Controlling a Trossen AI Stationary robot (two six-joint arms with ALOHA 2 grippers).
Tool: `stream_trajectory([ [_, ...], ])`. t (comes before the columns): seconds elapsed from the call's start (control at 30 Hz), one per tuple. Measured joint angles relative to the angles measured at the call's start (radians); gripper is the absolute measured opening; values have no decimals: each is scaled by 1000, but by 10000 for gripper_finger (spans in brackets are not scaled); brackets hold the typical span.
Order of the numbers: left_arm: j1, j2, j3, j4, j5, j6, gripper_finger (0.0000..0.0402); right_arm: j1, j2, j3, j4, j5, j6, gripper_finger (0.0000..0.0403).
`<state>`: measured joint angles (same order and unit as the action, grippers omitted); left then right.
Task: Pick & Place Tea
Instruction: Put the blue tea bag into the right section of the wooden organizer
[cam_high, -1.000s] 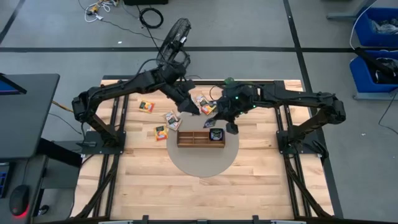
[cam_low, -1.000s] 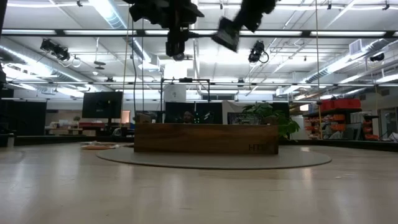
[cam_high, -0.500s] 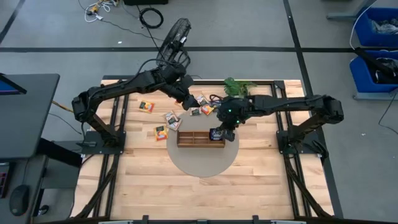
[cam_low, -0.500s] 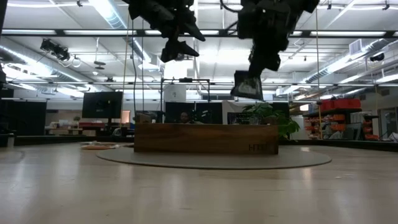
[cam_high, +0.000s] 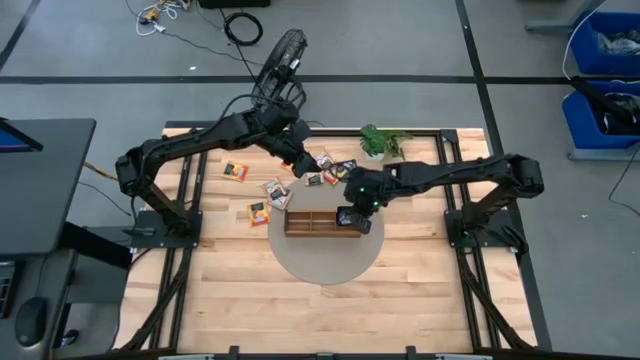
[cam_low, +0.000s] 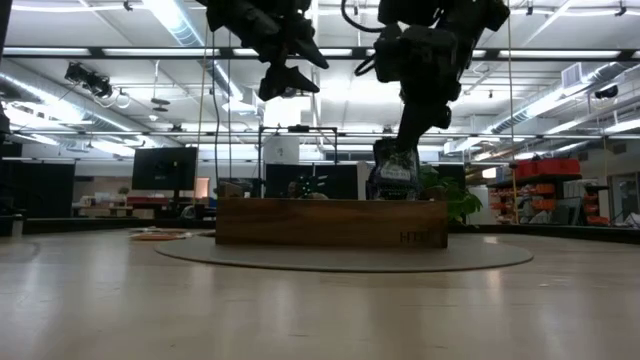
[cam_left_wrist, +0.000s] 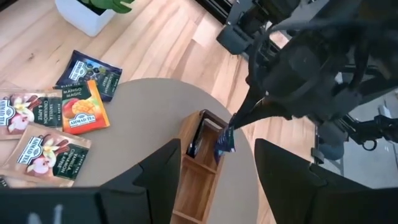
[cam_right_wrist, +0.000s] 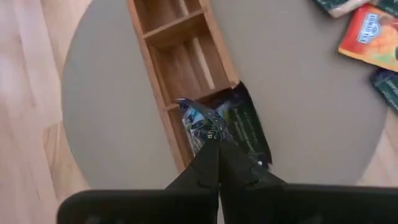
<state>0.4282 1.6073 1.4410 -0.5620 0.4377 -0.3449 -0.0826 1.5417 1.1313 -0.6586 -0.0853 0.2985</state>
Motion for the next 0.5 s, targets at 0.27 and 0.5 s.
stream_trajectory([
  [0.27,0,0,0,-22,0,28,209,4,43,25,-20,52,-2,0],
  [0.5,0,0,0,-36,0,43,209,4,68,27,-21,69,-38,0],
])
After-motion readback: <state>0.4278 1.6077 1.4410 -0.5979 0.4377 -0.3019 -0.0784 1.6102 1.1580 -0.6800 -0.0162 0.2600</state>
